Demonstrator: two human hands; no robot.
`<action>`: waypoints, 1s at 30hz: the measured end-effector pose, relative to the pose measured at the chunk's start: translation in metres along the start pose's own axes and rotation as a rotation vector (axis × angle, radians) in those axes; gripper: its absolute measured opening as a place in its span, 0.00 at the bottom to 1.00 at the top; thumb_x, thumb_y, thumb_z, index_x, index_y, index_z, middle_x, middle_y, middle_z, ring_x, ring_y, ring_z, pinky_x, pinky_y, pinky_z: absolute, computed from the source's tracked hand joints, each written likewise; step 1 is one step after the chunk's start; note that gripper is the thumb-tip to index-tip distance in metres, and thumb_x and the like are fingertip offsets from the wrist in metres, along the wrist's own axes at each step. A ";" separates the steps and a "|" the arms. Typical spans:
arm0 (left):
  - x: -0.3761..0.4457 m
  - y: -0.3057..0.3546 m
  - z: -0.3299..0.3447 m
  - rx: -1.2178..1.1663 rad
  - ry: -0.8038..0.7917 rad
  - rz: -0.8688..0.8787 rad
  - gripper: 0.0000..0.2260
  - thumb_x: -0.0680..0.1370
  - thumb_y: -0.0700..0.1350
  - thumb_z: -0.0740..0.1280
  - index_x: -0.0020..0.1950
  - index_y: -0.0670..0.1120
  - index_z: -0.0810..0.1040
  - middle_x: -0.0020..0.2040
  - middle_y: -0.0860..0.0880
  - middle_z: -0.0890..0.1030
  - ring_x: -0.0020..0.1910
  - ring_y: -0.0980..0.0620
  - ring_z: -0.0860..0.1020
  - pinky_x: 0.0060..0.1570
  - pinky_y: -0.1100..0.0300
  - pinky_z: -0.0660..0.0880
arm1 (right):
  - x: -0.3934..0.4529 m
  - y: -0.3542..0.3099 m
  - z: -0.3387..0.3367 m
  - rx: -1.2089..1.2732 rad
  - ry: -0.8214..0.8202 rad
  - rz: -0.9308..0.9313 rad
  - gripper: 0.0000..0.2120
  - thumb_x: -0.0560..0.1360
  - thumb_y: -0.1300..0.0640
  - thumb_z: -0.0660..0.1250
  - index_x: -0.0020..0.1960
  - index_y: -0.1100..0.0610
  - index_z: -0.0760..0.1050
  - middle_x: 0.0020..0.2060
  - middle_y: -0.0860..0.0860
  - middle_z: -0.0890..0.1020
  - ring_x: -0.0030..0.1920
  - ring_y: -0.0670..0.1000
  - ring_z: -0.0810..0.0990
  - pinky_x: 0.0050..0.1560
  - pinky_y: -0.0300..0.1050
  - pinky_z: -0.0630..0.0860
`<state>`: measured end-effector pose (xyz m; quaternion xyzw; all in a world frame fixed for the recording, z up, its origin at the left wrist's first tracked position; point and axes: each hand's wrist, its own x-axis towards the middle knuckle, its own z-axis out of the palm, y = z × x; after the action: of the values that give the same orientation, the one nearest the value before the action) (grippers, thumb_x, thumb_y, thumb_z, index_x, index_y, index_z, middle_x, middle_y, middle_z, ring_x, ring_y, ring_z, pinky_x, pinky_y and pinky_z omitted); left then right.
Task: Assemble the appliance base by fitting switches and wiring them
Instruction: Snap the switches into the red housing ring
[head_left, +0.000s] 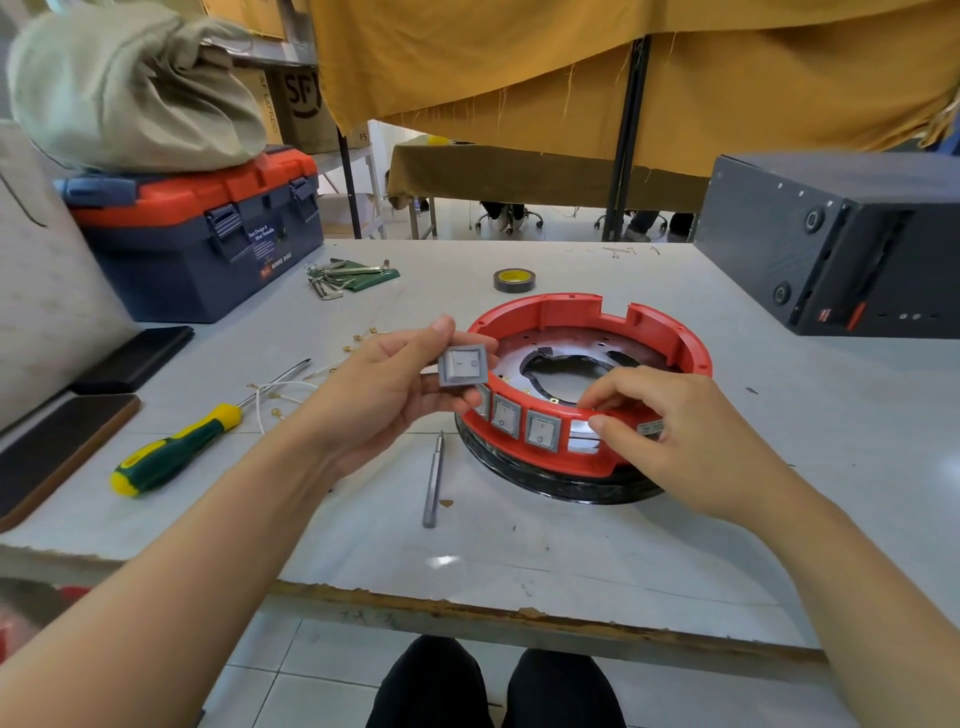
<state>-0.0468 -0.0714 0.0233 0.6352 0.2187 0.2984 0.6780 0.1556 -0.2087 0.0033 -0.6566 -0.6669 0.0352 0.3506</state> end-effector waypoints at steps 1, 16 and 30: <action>-0.002 0.001 0.002 0.017 -0.021 -0.005 0.18 0.72 0.54 0.62 0.49 0.45 0.85 0.48 0.43 0.84 0.38 0.52 0.81 0.38 0.64 0.79 | 0.000 0.000 0.000 -0.004 -0.002 -0.003 0.06 0.75 0.59 0.67 0.49 0.51 0.79 0.43 0.36 0.78 0.52 0.34 0.73 0.48 0.25 0.71; -0.016 0.004 0.032 0.535 -0.083 0.199 0.08 0.75 0.40 0.68 0.51 0.51 0.78 0.55 0.52 0.79 0.51 0.51 0.81 0.47 0.53 0.81 | -0.006 0.000 0.000 -0.085 0.049 0.010 0.10 0.77 0.55 0.65 0.57 0.48 0.78 0.49 0.34 0.72 0.52 0.26 0.67 0.49 0.20 0.63; -0.018 -0.012 0.063 1.033 -0.124 0.631 0.08 0.72 0.37 0.72 0.50 0.43 0.82 0.48 0.50 0.81 0.43 0.55 0.78 0.45 0.59 0.76 | -0.027 -0.012 -0.008 0.073 0.082 -0.030 0.11 0.69 0.57 0.74 0.51 0.52 0.79 0.45 0.43 0.80 0.50 0.44 0.77 0.52 0.33 0.71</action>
<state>-0.0160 -0.1303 0.0162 0.9324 0.0966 0.3028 0.1723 0.1461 -0.2382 0.0037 -0.6343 -0.6599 0.0274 0.4019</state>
